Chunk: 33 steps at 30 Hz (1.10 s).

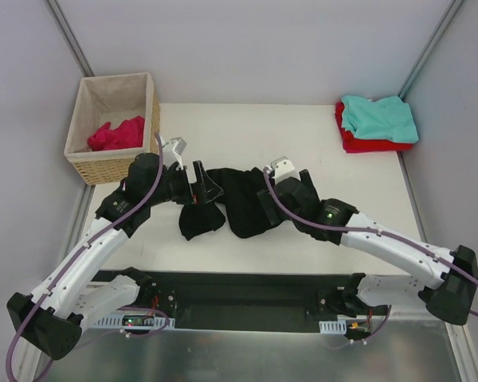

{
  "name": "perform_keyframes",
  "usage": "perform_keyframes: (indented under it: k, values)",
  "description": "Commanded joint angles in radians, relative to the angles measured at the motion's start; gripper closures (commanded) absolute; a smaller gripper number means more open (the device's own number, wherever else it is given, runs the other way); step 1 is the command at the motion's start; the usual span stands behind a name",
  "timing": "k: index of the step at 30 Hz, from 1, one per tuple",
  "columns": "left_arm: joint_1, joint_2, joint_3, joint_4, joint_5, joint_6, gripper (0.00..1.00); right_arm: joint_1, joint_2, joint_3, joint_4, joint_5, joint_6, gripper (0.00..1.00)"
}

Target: Fold and stack the t-shirts

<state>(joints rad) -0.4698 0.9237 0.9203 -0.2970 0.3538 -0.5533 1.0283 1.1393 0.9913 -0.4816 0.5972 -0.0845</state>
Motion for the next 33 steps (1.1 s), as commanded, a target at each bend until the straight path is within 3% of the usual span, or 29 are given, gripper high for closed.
perform_keyframes:
  k: [1, 5, 13, 23, 33]
  values:
    - [0.003, 0.018, -0.044, -0.223, -0.183, 0.026, 0.01, -0.094, 0.086, 0.000, 0.058, -0.109, 0.042, 0.05]
    - [-0.004, 0.033, -0.101, -0.278, -0.236, -0.008, 0.01, -0.171, 0.219, 0.041, 0.078, -0.223, 0.042, 0.05]
    - [-0.009, 0.056, -0.189, -0.297, -0.349, -0.028, 0.00, -0.175, 0.396, 0.153, 0.087, -0.316, 0.055, 0.05]
    - [-0.012, 0.177, -0.143, -0.156, -0.443, -0.002, 0.01, -0.174, 0.340, 0.103, 0.115, -0.329, 0.052, 0.05]
    - [-0.013, 0.368, -0.067, 0.042, -0.437, 0.001, 0.01, -0.175, 0.246, 0.032, 0.110, -0.300, 0.032, 0.05]
